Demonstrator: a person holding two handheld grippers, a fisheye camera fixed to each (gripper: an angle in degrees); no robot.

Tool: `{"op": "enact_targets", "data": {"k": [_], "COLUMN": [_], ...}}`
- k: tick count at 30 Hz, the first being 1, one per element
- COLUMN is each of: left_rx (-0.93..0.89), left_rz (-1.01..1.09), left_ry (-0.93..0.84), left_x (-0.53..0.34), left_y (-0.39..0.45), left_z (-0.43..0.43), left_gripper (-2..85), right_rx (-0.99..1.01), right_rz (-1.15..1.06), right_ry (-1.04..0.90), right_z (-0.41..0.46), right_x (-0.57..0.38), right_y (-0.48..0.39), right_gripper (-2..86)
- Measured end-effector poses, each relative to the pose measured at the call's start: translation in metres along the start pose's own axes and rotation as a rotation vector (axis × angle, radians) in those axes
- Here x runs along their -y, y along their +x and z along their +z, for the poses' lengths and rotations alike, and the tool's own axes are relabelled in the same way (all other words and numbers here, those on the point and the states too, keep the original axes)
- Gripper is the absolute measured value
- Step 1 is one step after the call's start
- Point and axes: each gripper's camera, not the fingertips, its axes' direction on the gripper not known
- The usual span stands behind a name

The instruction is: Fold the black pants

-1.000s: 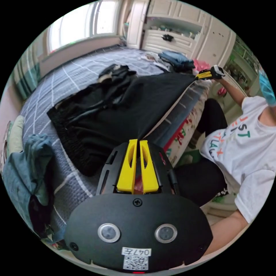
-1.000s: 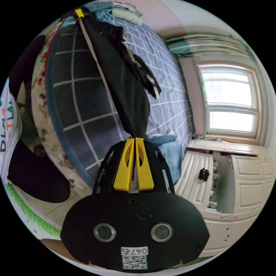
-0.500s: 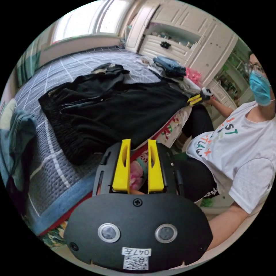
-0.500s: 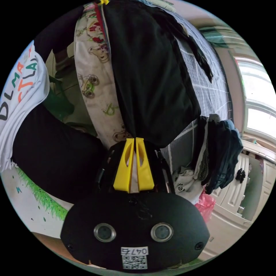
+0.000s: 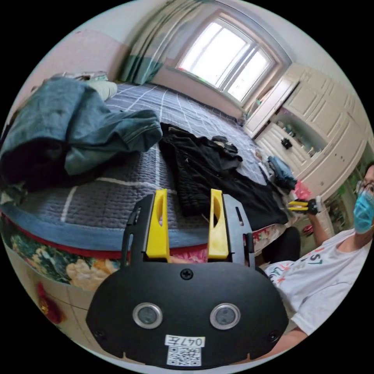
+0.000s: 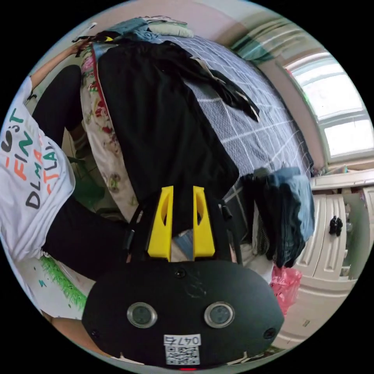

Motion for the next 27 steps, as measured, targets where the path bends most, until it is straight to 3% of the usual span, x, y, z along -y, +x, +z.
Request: {"op": "enact_targets", "data": {"k": [3, 8, 12, 17, 19, 23, 27], "left_rx": [-0.086, -0.185, -0.110, -0.165, -0.135, 0.091, 0.112], "left_rz": [-0.087, -0.172, -0.211, -0.209, -0.210, -0.157, -0.167], "left_ry": [0.041, -0.060, -0.043, -0.036, -0.007, -0.057, -0.019], "left_x": [-0.009, -0.020, -0.034, -0.038, -0.038, -0.032, -0.040], "left_y": [-0.023, -0.036, -0.039, -0.029, -0.021, 0.004, 0.013], "left_z": [0.005, 0.030, 0.035, 0.041, 0.032, 0.024, 0.029], "left_gripper": [11.6, 15.1, 13.3, 2.8, 1.5, 0.3, 0.0], "right_rx": [-0.101, -0.220, -0.034, 0.162, 0.209, 0.249, 0.312], "right_rz": [-0.129, -0.211, -0.075, 0.036, 0.014, -0.110, -0.240], "right_ry": [0.055, 0.082, 0.179, 0.355, 0.446, 0.541, 0.610], "right_z": [-0.003, -0.003, -0.005, -0.005, -0.010, -0.014, 0.003], "right_x": [0.038, 0.077, 0.094, 0.129, 0.174, 0.290, 0.467], "right_y": [-0.028, -0.049, -0.024, 0.013, 0.032, 0.057, 0.080], "right_gripper": [0.9, 0.1, 0.1, 0.2, 0.5, 1.4, 2.1]}}
